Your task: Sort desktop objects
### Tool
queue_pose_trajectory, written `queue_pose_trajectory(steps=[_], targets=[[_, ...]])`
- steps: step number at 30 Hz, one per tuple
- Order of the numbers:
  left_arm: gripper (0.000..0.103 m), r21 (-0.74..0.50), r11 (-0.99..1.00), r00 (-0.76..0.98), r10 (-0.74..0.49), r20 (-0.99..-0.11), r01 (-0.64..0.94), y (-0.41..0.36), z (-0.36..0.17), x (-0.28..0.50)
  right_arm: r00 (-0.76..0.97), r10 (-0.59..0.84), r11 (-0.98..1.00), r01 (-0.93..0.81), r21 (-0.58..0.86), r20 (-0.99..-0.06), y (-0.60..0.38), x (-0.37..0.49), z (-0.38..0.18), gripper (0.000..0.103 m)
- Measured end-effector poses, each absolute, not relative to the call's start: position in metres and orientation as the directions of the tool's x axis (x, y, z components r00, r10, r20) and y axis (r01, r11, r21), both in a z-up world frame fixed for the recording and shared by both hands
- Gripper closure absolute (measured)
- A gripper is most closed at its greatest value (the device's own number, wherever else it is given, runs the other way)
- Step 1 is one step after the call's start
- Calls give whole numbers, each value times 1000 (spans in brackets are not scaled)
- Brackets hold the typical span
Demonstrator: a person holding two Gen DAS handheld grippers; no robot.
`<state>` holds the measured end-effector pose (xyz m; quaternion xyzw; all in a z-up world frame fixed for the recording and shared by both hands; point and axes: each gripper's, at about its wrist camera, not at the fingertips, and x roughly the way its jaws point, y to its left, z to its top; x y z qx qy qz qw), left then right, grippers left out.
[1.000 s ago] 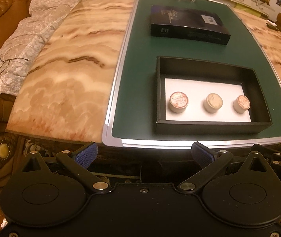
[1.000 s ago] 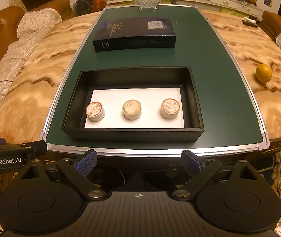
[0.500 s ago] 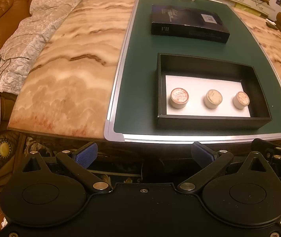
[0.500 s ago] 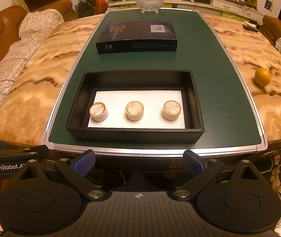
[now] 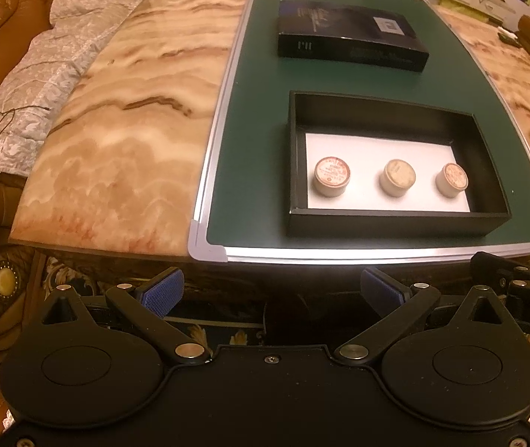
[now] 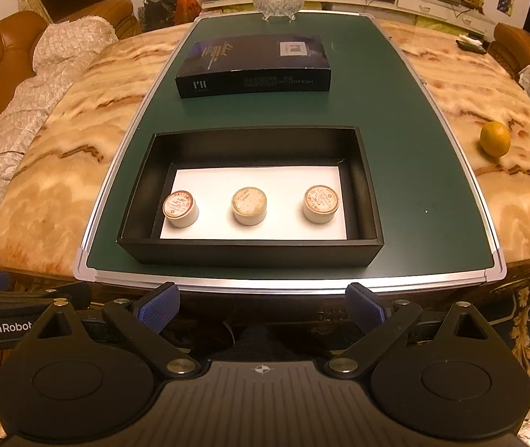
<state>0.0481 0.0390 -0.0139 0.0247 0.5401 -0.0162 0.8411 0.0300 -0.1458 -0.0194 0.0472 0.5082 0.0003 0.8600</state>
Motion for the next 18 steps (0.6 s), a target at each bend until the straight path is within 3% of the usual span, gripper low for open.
queue_pose_trajectory(steps=[18], targets=[[0,19,997,348,-6,-937,69,27,-44,77,470,63,995,43,94,-881,-159,56,-45,5]])
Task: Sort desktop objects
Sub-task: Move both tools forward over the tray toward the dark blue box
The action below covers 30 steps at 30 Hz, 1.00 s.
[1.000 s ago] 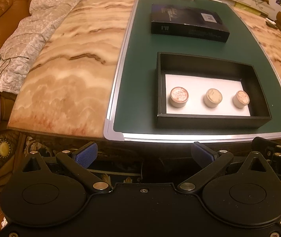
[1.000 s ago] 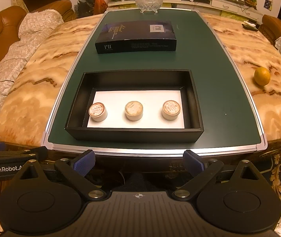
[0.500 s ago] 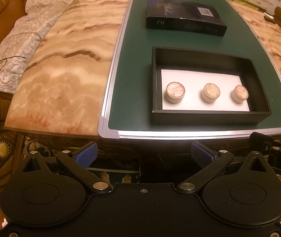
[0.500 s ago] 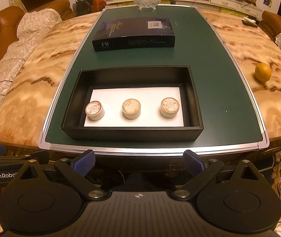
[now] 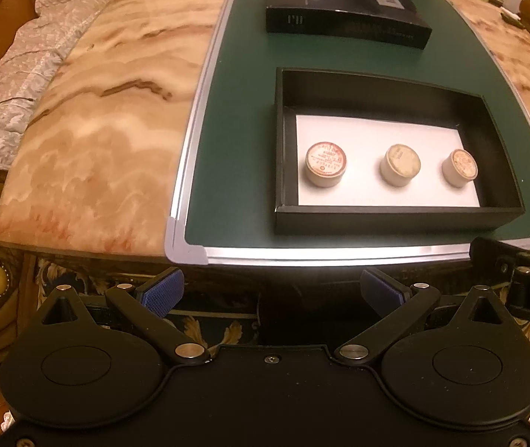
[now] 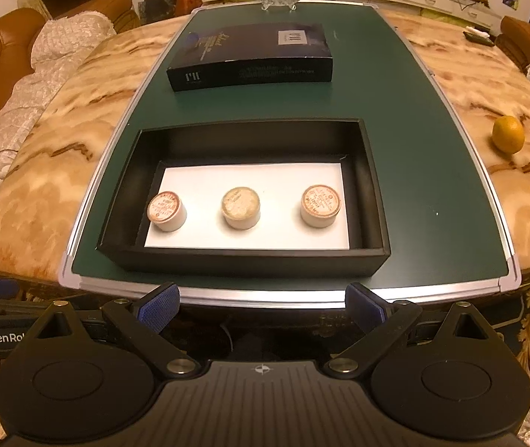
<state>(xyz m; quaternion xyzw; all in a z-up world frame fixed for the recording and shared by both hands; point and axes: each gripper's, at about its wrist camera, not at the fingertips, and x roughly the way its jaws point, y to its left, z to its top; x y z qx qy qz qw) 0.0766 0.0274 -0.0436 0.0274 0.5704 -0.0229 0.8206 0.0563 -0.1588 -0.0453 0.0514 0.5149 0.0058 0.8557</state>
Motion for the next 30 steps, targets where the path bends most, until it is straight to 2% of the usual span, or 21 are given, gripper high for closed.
queue_pose_trajectory(steps=[8,13,17,23,26,30], targets=[[0,29,997,347,4,-938,67,24,-51,104,466,71,994,39,101,-882,-173,83,-56,5],[0,33,998,351,9,-936,62,24,-55,127,457,71,996,14,87,-887,-180,104,-58,0],[0,28,998,362,6,-932,55,26,-55,152,493,66,997,-4,73,-868,-185,122,-52,0],[0,17,997,428,-18,-904,78,28,-54,200,549,195,980,-76,185,-813,-208,159,-45,0],[0,23,997,447,-11,-895,71,31,-53,230,546,193,981,-79,179,-815,-218,186,-44,0],[0,-15,995,497,-64,-865,103,31,-48,273,568,187,979,-39,201,-802,-240,226,-40,0]])
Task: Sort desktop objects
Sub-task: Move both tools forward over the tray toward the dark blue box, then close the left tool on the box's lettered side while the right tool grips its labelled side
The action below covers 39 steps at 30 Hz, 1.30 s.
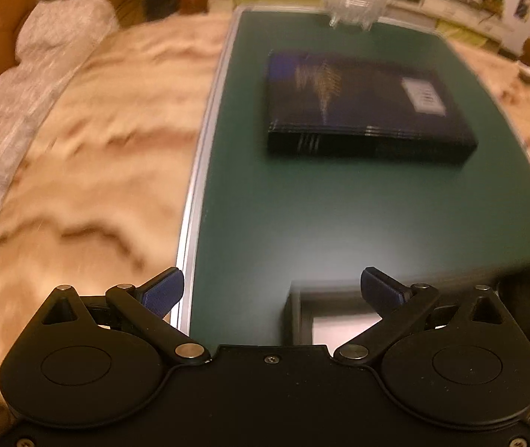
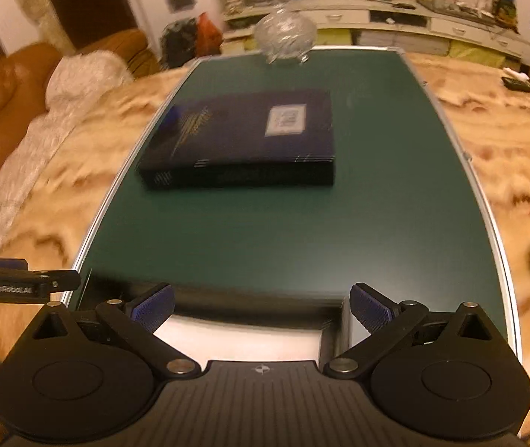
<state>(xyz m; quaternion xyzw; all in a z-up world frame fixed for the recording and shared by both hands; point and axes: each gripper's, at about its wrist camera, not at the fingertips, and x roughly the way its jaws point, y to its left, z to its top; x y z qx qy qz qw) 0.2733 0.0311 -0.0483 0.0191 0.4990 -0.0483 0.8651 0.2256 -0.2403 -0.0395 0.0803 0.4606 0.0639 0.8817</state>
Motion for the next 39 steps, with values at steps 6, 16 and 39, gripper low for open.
queue_pose_trajectory(steps=[6,16,39], targets=[[0,-30,996,510,-71,-857,88,31,-56,342,598,180,974,4,228,-781,-272,289,-42,0],[19,-135,987,479,-159,-863,84,29,-77,432,560,250,943,44,330,-790,-313,391,-87,4],[32,-370,923,419,-378,-826,105,41,-120,496,499,409,871,36,490,-764,-317,457,-144,25]])
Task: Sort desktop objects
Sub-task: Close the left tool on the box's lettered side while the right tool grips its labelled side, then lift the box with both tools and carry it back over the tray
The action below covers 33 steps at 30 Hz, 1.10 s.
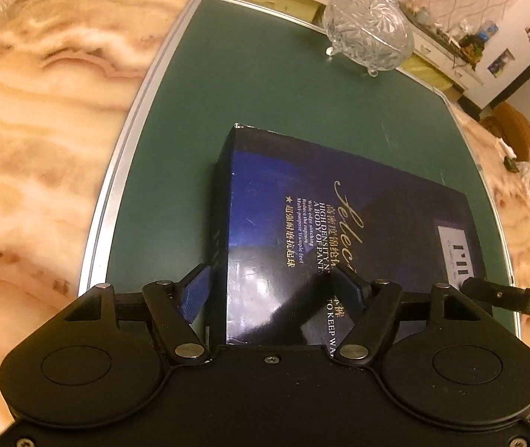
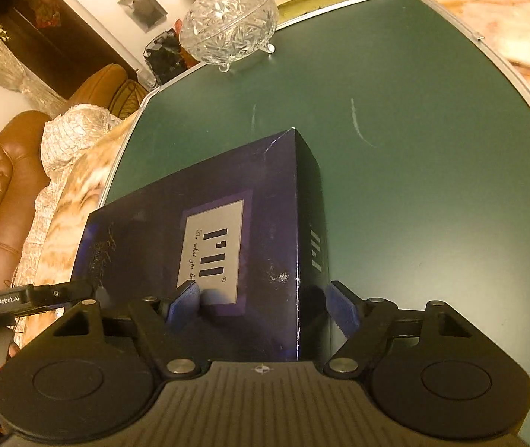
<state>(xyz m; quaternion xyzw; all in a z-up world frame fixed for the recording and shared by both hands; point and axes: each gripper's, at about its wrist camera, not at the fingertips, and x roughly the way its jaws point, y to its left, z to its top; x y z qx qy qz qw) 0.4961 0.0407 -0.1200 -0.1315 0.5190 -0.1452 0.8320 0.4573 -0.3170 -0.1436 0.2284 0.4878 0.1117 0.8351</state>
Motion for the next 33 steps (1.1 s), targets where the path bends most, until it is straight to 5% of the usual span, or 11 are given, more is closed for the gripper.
queue_pose_trajectory(steps=[18,33], targets=[[36,-337,932,413,-361,-836,134,37,-94,470,506,400,874,43,485,-764,-313,437,-122,31],[37,-297,938,434,-347,-832,181,37,-33,370,539,363,895,27,446,-760,-301,345,-57,31]])
